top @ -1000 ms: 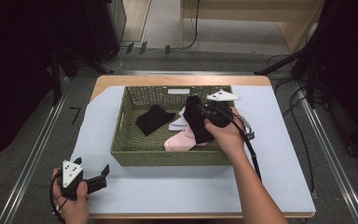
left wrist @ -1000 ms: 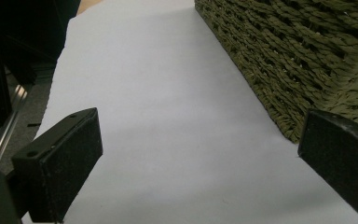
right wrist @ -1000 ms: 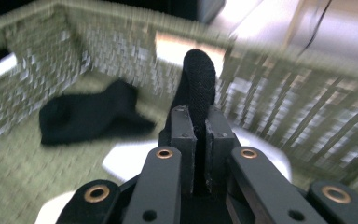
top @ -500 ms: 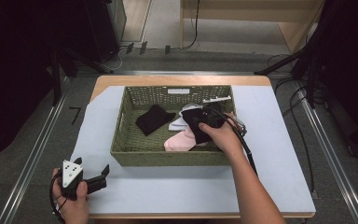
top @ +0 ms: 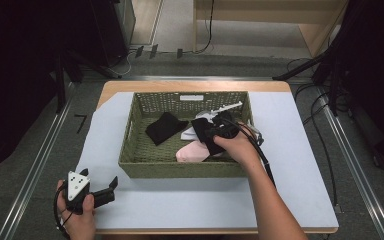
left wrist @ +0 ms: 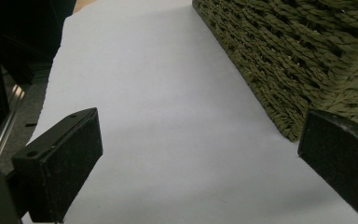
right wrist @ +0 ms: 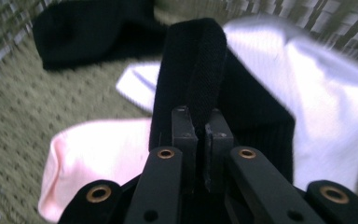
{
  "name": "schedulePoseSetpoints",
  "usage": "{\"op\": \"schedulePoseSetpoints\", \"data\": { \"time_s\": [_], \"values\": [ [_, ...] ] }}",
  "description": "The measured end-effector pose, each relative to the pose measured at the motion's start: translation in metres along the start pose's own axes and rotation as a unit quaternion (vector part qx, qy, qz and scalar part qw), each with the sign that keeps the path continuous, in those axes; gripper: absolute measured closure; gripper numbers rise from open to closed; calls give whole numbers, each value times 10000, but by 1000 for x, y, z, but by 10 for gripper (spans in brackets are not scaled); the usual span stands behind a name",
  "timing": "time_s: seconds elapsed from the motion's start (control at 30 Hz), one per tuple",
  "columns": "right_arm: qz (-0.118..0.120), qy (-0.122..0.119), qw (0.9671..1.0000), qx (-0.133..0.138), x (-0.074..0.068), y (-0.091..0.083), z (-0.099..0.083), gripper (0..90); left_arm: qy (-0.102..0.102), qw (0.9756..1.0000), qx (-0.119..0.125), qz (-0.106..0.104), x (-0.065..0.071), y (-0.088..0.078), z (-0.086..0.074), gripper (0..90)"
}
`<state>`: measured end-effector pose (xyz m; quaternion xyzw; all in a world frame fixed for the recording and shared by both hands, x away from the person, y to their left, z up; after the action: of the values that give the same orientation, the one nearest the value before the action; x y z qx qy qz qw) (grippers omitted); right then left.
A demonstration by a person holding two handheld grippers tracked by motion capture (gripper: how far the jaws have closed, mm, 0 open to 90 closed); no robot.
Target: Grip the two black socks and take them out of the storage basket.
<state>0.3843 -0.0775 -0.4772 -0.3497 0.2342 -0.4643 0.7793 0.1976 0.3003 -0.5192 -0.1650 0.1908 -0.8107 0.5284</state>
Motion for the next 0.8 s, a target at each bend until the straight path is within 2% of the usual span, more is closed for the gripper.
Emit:
{"op": "schedulePoseSetpoints", "data": {
  "time_s": [0.07, 0.13, 0.17, 0.23, 0.3, 0.33, 0.4, 0.47, 0.53, 0.63, 0.8],
  "values": [
    [-236, 142, 9995, 139, 3, -2, 2, 823, 11, 10000, -11, 6, 0, 0, 0, 6],
    [-707, 232, 9968, 275, 8, 0, 2, 676, 16, 10000, -15, 6, 0, 0, 0, 6],
    [-760, 279, 9964, 244, 9, 1, 2, 614, 18, 10000, -15, 8, 0, 0, 0, 6],
    [-781, 524, 9956, -54, 11, 8, -2, 482, 18, 10000, -10, 4, 0, 0, 0, 6],
    [-763, 758, 9936, -345, 11, 13, -6, 435, 13, 10000, -15, -2, 0, 0, 0, 6],
    [-827, 838, 9924, -368, 13, 14, -6, 410, 13, 10000, -11, -6, 0, 0, 0, 6],
    [-1132, 914, 9893, -144, 17, 12, -3, 398, 14, 10000, -16, -10, 0, 0, 0, 6],
    [-1116, 970, 9890, -90, 17, 11, -1, 378, 17, 10000, -17, -9, 0, 0, 0, 6],
    [-1104, 900, 9894, -282, 16, 15, -4, 376, 14, 10000, -12, -15, 0, 0, 0, 6],
    [-853, 814, 9910, -629, 12, 20, -10, 431, 10, 10000, -15, -30, 0, 0, 0, 6],
    [-562, 624, 9940, -698, 9, 14, -8, 710, 15, 10000, -23, -40, 0, 1, 0, 6]
  ]
}}
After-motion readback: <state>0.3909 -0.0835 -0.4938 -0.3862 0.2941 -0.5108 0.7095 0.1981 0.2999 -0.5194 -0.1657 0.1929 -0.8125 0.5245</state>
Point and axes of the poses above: each handheld gripper's, and its own axes: y roughly forward along the jaws, z roughly out of its top, x roughly to its right, the point moved 3 cm from there along y, roughly forward along the jaws, and after that the axes turned 13 degrees about -z, right-handed, at the moved point
